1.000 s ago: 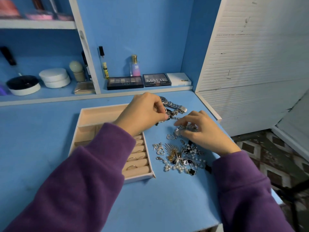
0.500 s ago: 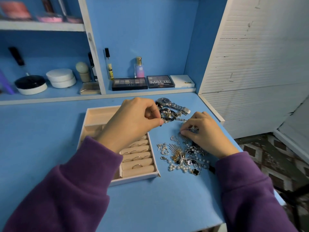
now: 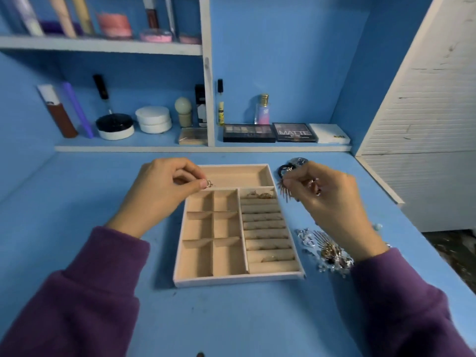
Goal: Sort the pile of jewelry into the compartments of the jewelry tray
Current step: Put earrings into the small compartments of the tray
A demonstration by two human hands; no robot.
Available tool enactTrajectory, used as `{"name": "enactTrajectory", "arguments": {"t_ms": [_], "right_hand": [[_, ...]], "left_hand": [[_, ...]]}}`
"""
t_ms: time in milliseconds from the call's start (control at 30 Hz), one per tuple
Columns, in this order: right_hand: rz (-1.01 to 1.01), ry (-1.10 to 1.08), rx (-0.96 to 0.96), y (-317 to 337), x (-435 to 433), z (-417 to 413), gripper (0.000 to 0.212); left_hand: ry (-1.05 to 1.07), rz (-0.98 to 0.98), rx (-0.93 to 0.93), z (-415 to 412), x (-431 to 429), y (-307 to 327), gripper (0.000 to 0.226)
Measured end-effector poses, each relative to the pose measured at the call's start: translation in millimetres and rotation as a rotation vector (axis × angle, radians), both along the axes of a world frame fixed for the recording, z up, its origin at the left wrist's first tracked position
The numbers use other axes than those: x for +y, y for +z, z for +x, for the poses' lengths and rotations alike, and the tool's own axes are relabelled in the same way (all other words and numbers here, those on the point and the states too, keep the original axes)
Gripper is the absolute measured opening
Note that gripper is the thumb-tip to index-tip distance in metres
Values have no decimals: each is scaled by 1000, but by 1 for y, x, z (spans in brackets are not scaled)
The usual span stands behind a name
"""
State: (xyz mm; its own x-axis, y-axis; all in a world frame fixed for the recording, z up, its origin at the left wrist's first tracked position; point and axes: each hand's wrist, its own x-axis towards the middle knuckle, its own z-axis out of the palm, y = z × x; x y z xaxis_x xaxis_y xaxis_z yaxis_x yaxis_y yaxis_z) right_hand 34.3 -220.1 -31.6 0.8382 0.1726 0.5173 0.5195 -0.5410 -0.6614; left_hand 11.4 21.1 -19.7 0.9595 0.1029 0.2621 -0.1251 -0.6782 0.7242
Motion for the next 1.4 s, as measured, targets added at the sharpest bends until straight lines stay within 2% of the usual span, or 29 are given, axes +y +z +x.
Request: {"name": "enactTrajectory", "arguments": {"t_ms": [133, 300, 400, 500, 667, 1000, 1233, 1400], "right_hand": [[-180, 87, -24, 4, 46, 8, 3], [-354, 96, -13, -1, 76, 22, 5], [-407, 64, -96, -9, 82, 23, 2], [-472, 25, -194, -16, 84, 24, 4], [-533, 13, -252, -20, 87, 26, 6], [-531, 14, -185, -19, 86, 25, 13], [-584, 65, -222, -19, 80, 18, 47], [-616, 97, -210, -21, 78, 17, 52]], "left_hand": [[2, 23, 18, 4, 13, -10, 7], [-34, 98, 47, 7, 11, -24, 12], [-56, 224, 53, 8, 12, -29, 13], [-70, 315, -19, 10, 13, -33, 23], [-37, 351, -101, 9, 11, -37, 30], [-24, 315, -87, 7, 8, -35, 33], [-26, 290, -71, 8, 9, -37, 34], [-18, 293, -104, 9, 10, -38, 30]]}}
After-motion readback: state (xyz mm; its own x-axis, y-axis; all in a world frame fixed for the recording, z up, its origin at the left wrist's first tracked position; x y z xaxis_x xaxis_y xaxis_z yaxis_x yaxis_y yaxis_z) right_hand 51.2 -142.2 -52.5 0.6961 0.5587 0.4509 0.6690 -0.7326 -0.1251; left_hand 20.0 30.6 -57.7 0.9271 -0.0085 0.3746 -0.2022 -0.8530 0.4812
